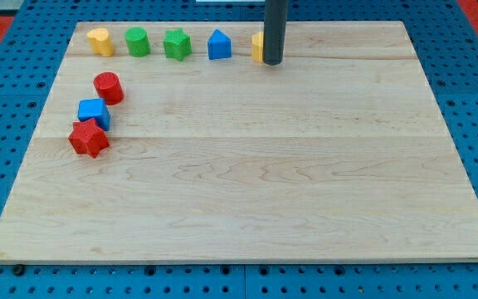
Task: Move the arm towards the left side of the blue cube
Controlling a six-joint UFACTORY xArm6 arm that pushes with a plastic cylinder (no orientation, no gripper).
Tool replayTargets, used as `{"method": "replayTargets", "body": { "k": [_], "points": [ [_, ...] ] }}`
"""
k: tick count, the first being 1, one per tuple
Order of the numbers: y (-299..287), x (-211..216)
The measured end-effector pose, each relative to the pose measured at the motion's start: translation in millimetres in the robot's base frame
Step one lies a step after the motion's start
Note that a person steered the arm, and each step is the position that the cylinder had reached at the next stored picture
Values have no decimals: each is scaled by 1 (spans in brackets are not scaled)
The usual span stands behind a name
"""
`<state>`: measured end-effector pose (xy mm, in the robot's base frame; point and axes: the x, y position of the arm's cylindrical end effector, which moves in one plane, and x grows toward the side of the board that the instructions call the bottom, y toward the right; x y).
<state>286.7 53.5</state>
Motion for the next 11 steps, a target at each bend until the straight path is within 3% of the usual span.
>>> {"method": "replayTargets", "body": {
  "k": [1, 3, 5, 7, 10, 11],
  "points": [
    [5, 0],
    [0, 61],
    [-58, 150],
    [-148, 209],
    [-338, 206],
    [-341, 160]
  ]
}}
